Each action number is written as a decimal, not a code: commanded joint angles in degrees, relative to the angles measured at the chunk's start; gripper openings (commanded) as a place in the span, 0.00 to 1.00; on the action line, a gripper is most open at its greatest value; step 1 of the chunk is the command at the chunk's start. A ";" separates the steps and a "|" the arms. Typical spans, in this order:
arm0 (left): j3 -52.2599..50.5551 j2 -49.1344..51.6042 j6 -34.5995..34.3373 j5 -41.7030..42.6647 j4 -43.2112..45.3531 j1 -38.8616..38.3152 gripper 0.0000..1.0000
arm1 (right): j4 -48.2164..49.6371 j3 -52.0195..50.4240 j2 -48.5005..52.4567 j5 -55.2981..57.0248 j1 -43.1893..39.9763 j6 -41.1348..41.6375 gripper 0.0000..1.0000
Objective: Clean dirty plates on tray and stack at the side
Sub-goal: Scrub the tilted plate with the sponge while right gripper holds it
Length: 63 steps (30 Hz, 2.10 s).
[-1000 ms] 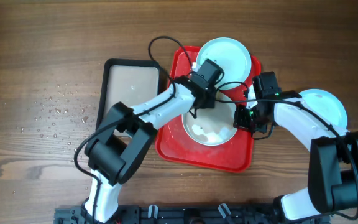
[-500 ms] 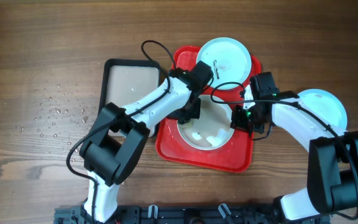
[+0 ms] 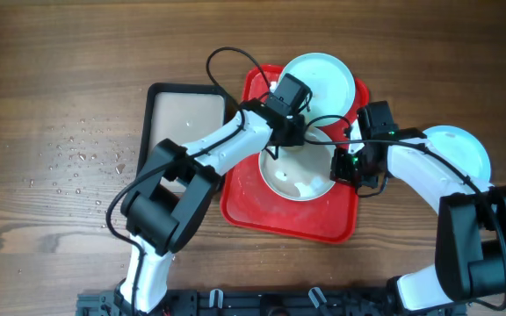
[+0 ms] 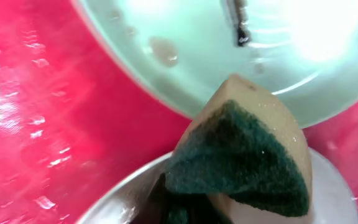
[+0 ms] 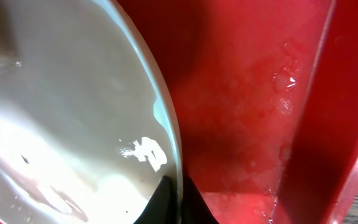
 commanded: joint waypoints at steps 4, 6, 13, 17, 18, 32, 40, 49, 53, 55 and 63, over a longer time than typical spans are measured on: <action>-0.15 2.58 -0.57 16.09 7.26 -2.84 0.04 | -0.85 -0.94 1.22 5.29 0.00 -2.12 0.04; -0.15 2.58 -0.52 14.88 7.02 -2.64 0.04 | -1.05 -0.94 1.22 5.29 0.00 -2.14 0.04; -0.15 2.56 -0.04 -13.42 -6.60 1.57 0.04 | -1.07 -0.94 1.22 5.27 0.00 -2.10 0.04; -0.15 2.45 -0.09 -23.52 -11.06 2.23 0.04 | -1.11 -0.94 1.22 5.29 0.00 -2.12 0.04; -0.15 2.32 -0.09 -26.01 -12.55 2.16 0.04 | -1.11 -0.94 1.22 5.29 0.00 -2.12 0.04; -0.15 -1.62 -0.37 16.28 -23.08 0.07 0.04 | -0.76 -0.94 1.22 5.29 0.00 -2.03 0.04; -0.59 -1.81 -8.15 10.78 -21.57 -5.57 0.04 | -0.55 -0.94 1.22 5.20 0.00 3.52 0.04; -4.13 -1.88 -9.62 -17.81 -26.80 -3.50 0.04 | 0.04 -0.92 1.22 3.04 0.00 6.88 0.04; -4.13 -2.27 -9.84 -22.91 -27.15 -1.51 0.04 | 0.07 -0.94 1.22 3.04 0.00 6.84 0.04; -4.13 -2.27 -11.28 -23.17 -27.17 0.92 0.04 | -0.07 -0.94 1.22 3.06 0.00 6.73 0.04; -4.63 -2.25 -8.81 8.13 -15.19 -0.22 0.04 | -0.02 -0.92 1.20 3.06 0.00 6.80 0.04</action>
